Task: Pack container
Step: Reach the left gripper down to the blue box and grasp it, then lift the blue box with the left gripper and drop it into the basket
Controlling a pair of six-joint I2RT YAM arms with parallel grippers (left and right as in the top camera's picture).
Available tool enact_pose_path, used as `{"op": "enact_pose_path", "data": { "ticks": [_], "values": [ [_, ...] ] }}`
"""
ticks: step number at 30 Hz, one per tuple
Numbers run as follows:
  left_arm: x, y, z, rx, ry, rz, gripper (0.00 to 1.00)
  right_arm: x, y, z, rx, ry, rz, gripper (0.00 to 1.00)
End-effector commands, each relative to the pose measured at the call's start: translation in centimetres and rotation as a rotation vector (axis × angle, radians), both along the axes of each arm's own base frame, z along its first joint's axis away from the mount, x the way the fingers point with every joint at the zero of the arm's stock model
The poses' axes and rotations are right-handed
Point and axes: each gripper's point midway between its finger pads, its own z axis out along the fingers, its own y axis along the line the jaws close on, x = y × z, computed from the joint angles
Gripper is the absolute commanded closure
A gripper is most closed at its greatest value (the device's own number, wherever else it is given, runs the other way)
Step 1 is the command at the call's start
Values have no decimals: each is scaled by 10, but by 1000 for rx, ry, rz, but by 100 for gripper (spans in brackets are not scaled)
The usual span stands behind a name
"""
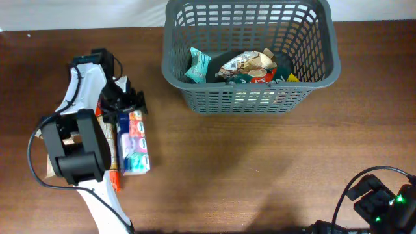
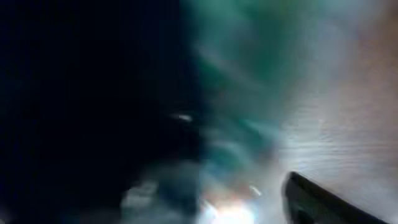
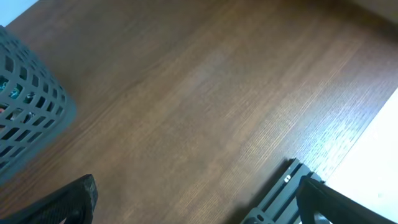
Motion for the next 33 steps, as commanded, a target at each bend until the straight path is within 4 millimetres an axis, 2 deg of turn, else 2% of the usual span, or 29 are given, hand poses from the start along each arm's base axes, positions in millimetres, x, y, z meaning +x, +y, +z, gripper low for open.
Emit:
{"op": "enact_pose_path", "data": {
  "ticks": [1, 2, 4, 6, 7, 8, 13, 16, 19, 21, 28, 31, 33],
  "values": [
    [-5, -8, -14, -40, 36, 12, 39, 0, -5, 3, -37, -2, -6, 1],
    [-5, -8, -14, -40, 35, 12, 50, 0, -5, 4, -37, -3, -6, 0],
    [-3, -8, -14, -39, 29, 13, 66, 0, -5, 4, -37, -3, -6, 2],
    [-2, -8, -14, -38, 21, 12, 79, 0, -5, 4, -38, -3, -6, 3],
    [-1, -8, -14, -38, 20, 12, 92, 0, -5, 4, -38, -3, -5, 4],
    [-1, -8, -14, -38, 19, 12, 98, 0, -5, 4, -38, -4, -6, 4],
    [5, -6, -12, -35, -1, 13, 98, 1, -5, 4, -39, -8, -5, 5],
    [16, 1, 3, -16, -33, 18, 98, 2, -5, 5, -40, -13, -5, 6],
    [40, 25, 50, 80, -129, 22, 98, 3, -4, 6, -42, -16, 8, 6],
    [55, 33, 82, 117, -205, 15, 98, 5, -4, 7, -45, -21, 12, 7],
    [107, 40, 221, 177, -609, 21, 98, 8, -5, 10, -50, -38, 18, 7],
    [123, 28, 279, 158, -813, -35, 98, 8, -5, 10, -50, -38, 18, 11],
    [135, -3, 327, 74, -1009, -150, 98, 8, -5, 10, -50, -38, 18, 11]
  ]
}}
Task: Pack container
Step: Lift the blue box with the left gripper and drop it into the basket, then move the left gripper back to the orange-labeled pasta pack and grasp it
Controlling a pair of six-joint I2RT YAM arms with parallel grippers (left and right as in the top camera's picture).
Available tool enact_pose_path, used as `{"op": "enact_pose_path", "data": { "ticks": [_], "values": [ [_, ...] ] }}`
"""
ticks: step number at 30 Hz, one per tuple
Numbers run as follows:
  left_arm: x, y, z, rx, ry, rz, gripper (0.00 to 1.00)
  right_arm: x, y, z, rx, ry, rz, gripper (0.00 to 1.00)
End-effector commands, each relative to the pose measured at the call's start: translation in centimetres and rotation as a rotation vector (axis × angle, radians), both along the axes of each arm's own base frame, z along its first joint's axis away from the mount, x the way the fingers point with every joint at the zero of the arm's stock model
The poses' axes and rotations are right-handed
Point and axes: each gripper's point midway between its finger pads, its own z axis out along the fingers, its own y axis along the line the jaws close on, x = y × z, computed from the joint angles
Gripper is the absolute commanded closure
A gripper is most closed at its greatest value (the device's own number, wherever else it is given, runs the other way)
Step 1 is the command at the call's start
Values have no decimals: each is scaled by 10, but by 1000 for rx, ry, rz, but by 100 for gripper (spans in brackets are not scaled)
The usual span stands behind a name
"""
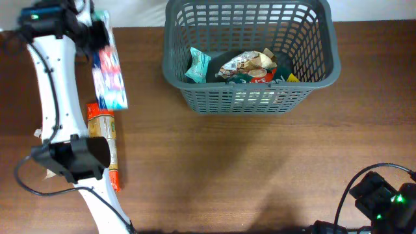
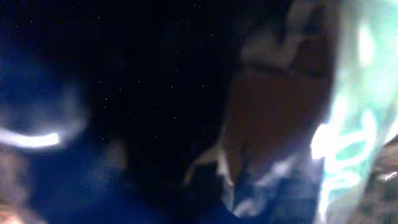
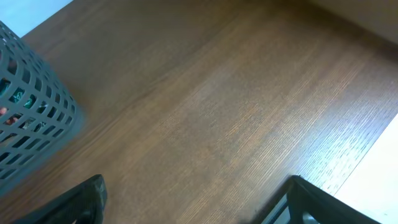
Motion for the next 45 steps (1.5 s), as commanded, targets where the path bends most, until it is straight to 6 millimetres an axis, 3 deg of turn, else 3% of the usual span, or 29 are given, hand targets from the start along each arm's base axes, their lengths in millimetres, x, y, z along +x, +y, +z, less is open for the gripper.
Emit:
{"op": "enact_pose_path", "data": {
  "ticks": [1, 4, 8, 9, 12, 15, 17, 18, 21, 22, 24, 27, 32, 33, 34, 35, 36, 37, 41, 43, 45],
  "values": [
    [10, -51, 100, -36, -342, -242, 98, -1, -2, 1, -14, 0, -6, 12],
    [15, -94, 165, -58, -582, -376, 98, -1, -2, 1, -14, 0, -6, 12],
    [12, -141, 231, -15, -845, -493, 98, -1, -2, 1, -13, 2, -6, 13],
    [10, -150, 241, -11, -887, -512, 98, -1, -2, 0, -13, 3, -6, 13],
    [-5, -206, 271, -49, -1020, -633, 98, -1, -2, 1, -14, 2, -7, 14],
    [-25, -259, 268, -49, -1044, -800, 98, -1, -2, 1, -14, 2, -7, 14],
    [-40, -297, 248, -8, -1011, -921, 98, -1, -2, 1, -15, -1, -7, 14],
    [-48, -316, 228, 11, -956, -989, 98, 0, -2, 1, -16, -3, -7, 15],
    [-62, -341, 179, 43, -806, -1116, 98, 0, -2, 2, -16, -4, -6, 15],
    [-71, -348, 142, 80, -699, -1204, 98, 0, -2, 2, -15, -4, -6, 16],
    [-82, -348, 104, 127, -585, -1303, 98, 1, -1, 2, -14, -5, 3, 17],
    [-87, -333, 64, 228, -443, -1361, 98, 3, 2, 2, -14, -6, 33, 18],
    [-93, -313, 42, 387, -363, -1452, 98, 4, 3, 2, -13, -5, 42, 19],
    [-93, -312, 41, 390, -357, -1455, 94, 4, 3, 1, -12, -5, 43, 19],
    [-93, -312, 40, 388, -356, -1455, 66, 4, 3, 1, -12, -4, 43, 19],
    [-93, -313, 40, 387, -356, -1455, 47, 4, 4, 1, -10, -5, 45, 20],
    [-94, -313, 40, 387, -357, -1456, 18, 4, 4, 1, -7, -6, 48, 19],
    [-94, -313, 41, 387, -357, -1456, 1, 4, 5, 1, -5, -6, 50, 19],
    [-87, -313, 44, 399, -380, -1438, 1, 5, 5, 1, -5, -7, 50, 19],
    [-66, -308, 56, 419, -421, -1325, 1, 5, 5, 1, -5, -7, 50, 19],
    [-28, -290, 83, 443, -494, -1078, 1, 5, 5, 1, -5, -7, 50, 19]
  ]
}}
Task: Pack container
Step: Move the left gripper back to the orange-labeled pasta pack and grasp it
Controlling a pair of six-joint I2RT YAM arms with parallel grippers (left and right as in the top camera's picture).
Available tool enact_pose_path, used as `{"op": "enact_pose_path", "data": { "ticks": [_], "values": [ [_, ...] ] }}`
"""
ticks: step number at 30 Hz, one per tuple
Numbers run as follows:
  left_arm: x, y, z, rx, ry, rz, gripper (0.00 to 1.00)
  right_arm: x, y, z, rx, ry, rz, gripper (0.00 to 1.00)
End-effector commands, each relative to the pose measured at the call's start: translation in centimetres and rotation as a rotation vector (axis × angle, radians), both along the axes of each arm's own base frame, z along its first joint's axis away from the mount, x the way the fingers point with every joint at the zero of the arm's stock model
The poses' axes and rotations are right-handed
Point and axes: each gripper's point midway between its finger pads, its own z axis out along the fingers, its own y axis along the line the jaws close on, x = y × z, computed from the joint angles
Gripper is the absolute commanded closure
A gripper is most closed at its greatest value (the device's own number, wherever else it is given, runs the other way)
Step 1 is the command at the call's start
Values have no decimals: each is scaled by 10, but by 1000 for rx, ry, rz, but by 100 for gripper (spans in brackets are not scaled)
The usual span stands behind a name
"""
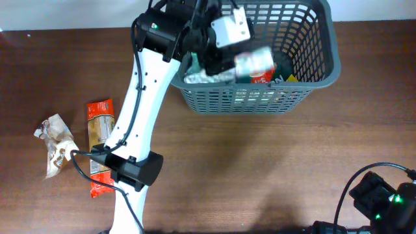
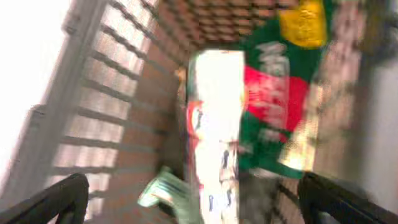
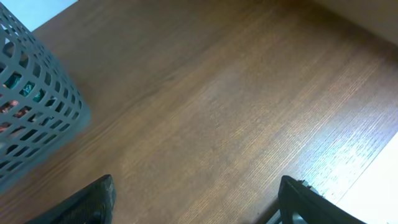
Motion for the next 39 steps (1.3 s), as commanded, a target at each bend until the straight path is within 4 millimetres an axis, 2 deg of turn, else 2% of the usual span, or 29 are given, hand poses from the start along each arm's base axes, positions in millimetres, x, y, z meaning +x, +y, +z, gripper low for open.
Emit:
{"op": "enact_pose_path", "data": {
  "ticks": [1, 3, 4, 5, 6, 8, 11, 12, 14, 15, 17, 19, 21, 22, 24, 26, 30, 34, 37, 39],
  "values": [
    [62, 50, 61, -161, -166, 449, 1, 1, 1, 0, -1, -5, 9, 19],
    [83, 84, 88, -280, -217, 665, 1, 1, 1, 0, -1, -5, 9, 20],
    [89, 110, 97, -338, -215, 771, 1, 1, 1, 0, -1, -5, 9, 19],
    [94, 160, 91, -411, -143, 970, 1, 1, 1, 1, -2, -5, 9, 20],
    [93, 182, 82, -425, -96, 1048, 1, 1, 1, 1, -2, -6, 9, 20],
    [84, 237, 49, -417, 43, 1242, 1, 3, 2, 2, -4, -12, 18, 19],
    [50, 314, -9, -302, 262, 1487, 1, 9, 2, 7, -16, -40, 40, 19],
    [35, 333, -27, -252, 345, 1540, 0, 11, 3, 9, -22, -48, 50, 19],
    [11, 351, -50, -185, 467, 1593, 1, 15, 4, 12, -27, -61, 67, 19],
    [-3, 355, -62, -132, 533, 1603, 0, 16, 5, 14, -29, -69, 74, 19],
    [-12, 351, -80, -72, 611, 1560, 1, 19, 6, 16, -33, -81, 88, 19],
    [-22, 340, -110, -18, 734, 1537, 1, 21, 6, 17, -35, -82, 92, 19],
    [-42, 334, -147, 106, 850, 1536, 0, 21, 6, 17, -38, -81, 90, 20],
    [-60, 336, -173, 216, 913, 1546, 2, 21, 5, 17, -43, -83, 93, 19],
    [-92, 337, -211, 364, 1032, 1516, 8, 23, 5, 20, -59, -88, 105, 20],
    [-114, 334, -227, 440, 1111, 1465, 11, 25, 5, 22, -61, -97, 105, 21],
    [-140, 331, -233, 478, 1159, 1454, 11, 29, 4, 22, -59, -91, 106, 23],
    [-176, 325, -220, 464, 1161, 1475, 11, 36, 5, 21, -56, -80, 118, 23],
    [-222, 319, -221, 413, 1110, 1515, 10, 43, 4, 23, -92, -72, 134, 23],
    [-238, 318, -223, 357, 1050, 1544, 5, 44, 4, 26, -117, -76, 145, 23]
  ]
}}
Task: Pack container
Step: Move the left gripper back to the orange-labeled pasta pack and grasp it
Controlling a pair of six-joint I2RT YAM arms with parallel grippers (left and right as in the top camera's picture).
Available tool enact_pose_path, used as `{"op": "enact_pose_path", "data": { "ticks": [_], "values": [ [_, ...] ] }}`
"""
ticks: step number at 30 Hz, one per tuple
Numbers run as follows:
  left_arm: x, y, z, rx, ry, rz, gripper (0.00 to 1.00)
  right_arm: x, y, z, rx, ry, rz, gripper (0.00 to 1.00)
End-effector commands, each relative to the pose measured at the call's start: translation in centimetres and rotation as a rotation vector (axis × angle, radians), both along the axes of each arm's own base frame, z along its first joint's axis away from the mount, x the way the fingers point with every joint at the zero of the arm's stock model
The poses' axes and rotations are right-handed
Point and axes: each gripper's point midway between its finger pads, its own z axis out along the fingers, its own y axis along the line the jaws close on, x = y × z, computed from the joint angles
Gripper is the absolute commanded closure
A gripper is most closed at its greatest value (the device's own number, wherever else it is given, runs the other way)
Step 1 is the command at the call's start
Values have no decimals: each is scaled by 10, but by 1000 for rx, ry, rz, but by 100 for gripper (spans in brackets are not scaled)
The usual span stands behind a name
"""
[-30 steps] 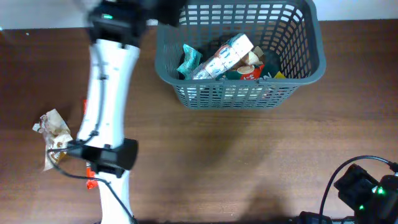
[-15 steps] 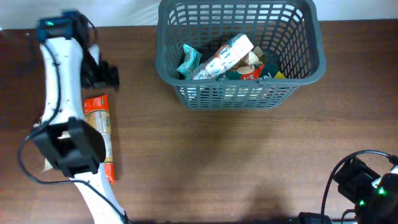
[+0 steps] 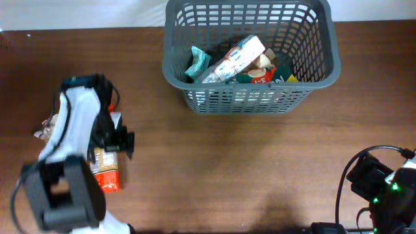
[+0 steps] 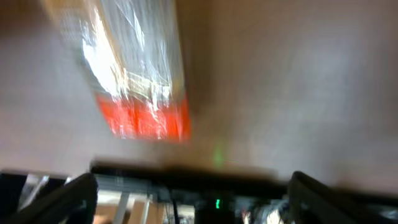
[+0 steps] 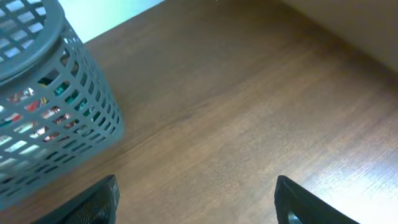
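Observation:
The grey basket [image 3: 250, 55] stands at the table's far middle and holds several snack packs, with a white-and-blue packet [image 3: 235, 58] lying slanted on top. My left gripper [image 3: 116, 140] hovers at the left over an orange-ended clear snack pack [image 3: 104, 170]. The left wrist view is blurred; that pack [image 4: 134, 74] shows ahead of the left gripper [image 4: 193, 196], which is open and holds nothing. My right gripper [image 5: 196, 199] is open over bare wood at the near right, with the basket [image 5: 46, 106] off to its left.
A crumpled pale bag [image 3: 47, 127] lies at the left edge, partly behind the left arm. The right arm's base and cables [image 3: 380, 188] fill the near right corner. Brown table [image 3: 260, 169] stretches between the basket and the front edge.
The left gripper was above the basket with the white-and-blue packet at it. The packet now lies in the basket, and the gripper is back at the left, open over the orange-ended pack.
The left gripper was down on the white-and-blue packet beside the orange-ended pack at the left. Then it held the packet up at the far left, then over the basket. Now the packet rests in the basket. The right arm barely moved.

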Motion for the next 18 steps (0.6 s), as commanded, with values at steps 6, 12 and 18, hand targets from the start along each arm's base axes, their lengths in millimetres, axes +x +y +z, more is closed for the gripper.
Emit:
{"op": "enact_pose_path", "data": {
  "ticks": [6, 12, 18],
  "values": [
    [-18, 20, -11, 60, -231, 116, 3, 2, -3, 5, -102, 16, 33, 23],
    [7, 49, -30, 31, -387, 199, 2, 0, -3, 4, -116, 29, 38, 23],
    [35, 63, -36, 9, -492, 141, 0, 3, -3, 8, -115, 7, 37, 23]
  ]
}}
